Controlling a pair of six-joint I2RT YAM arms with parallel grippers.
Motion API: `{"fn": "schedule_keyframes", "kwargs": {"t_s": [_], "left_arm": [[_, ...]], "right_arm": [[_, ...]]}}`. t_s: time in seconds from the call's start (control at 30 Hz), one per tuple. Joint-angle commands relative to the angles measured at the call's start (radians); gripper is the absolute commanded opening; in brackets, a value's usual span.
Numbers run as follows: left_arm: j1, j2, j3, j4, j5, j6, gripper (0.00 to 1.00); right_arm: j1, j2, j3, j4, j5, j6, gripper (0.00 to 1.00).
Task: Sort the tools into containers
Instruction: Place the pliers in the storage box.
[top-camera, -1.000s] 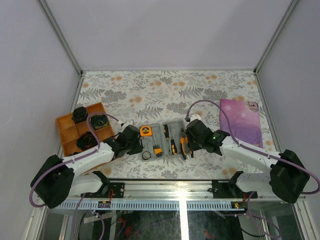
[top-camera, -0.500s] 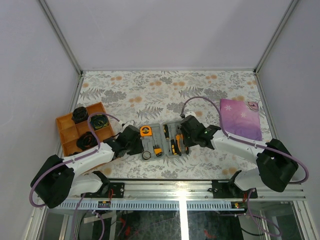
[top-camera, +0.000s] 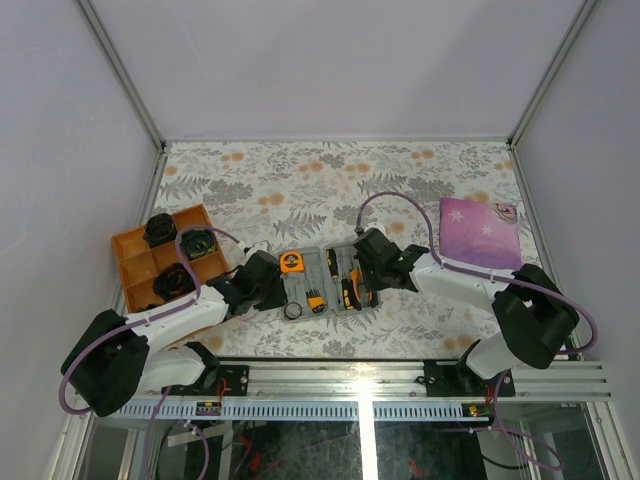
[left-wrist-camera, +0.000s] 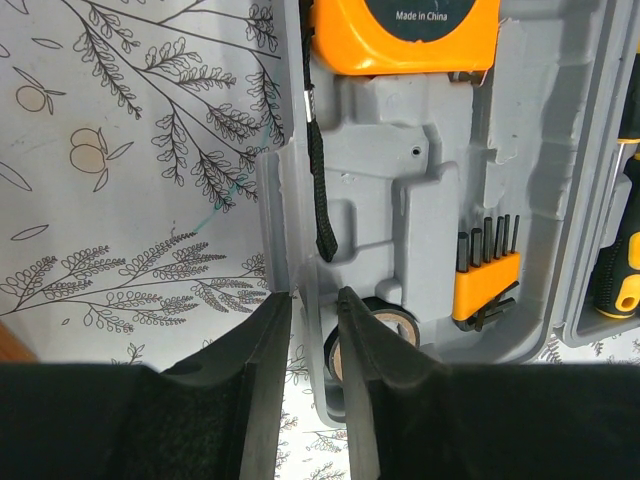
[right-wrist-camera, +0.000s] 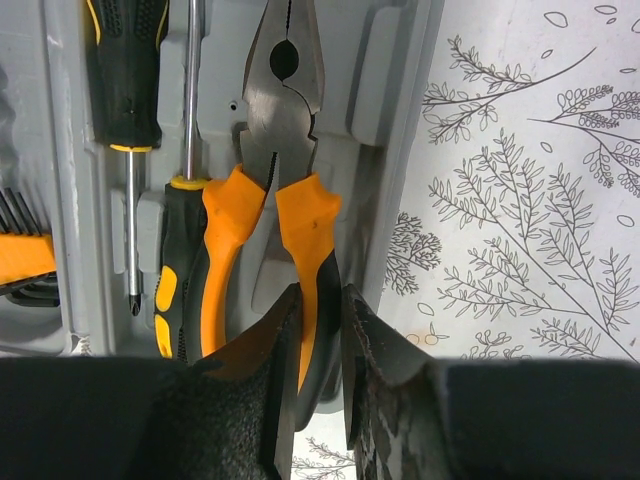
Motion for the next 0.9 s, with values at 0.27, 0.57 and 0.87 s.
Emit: {"fn": "schedule_keyframes", "kwargs": {"t_s": [0.27, 0.57, 0.87], "left_arm": [[0.006, 0.0, -0.013, 0.039, 0.009, 0.02, 0.25], [0.006, -0.003, -0.014, 0.039, 0.01, 0.017, 0.25], [0.005, 0.001, -0.013, 0.041, 0.012, 0.015, 0.25]], "right_arm": [[-0.008, 0.032, 0.077, 0.012, 0.089, -0.01, 0.02], [-0.008, 0.035, 0.084, -0.011, 0.087, -0.012, 0.12], [-0.008, -0.001, 0.085, -0.044, 0.059, -0.01, 0.21]]}}
